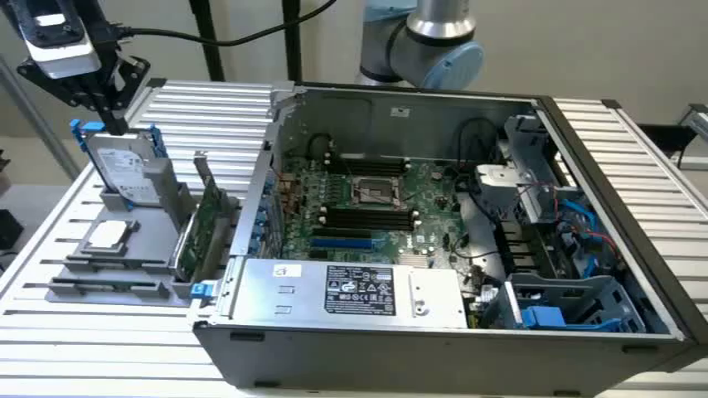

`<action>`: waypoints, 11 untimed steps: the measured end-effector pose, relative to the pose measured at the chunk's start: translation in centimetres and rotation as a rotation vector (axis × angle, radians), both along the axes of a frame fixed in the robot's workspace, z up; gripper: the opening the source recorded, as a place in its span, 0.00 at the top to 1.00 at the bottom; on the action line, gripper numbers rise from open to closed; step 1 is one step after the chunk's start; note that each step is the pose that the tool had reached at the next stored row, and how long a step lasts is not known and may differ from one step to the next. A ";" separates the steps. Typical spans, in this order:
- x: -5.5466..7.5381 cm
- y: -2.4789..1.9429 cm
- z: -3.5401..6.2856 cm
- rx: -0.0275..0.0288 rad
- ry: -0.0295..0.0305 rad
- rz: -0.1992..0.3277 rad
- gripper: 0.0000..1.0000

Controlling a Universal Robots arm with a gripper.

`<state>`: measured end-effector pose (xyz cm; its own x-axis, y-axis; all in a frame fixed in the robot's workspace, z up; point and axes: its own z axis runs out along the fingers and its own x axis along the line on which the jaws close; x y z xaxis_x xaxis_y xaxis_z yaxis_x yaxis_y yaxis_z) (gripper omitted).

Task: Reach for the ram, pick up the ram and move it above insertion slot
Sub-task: 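Reach for the ram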

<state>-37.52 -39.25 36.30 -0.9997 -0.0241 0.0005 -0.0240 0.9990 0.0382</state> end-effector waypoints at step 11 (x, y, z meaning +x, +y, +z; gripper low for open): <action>0.0 0.00 0.00 0.0000 -0.0001 0.001 0.89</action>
<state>-37.52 -39.25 36.30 -0.9997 -0.0247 0.0004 -0.0247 0.9990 0.0382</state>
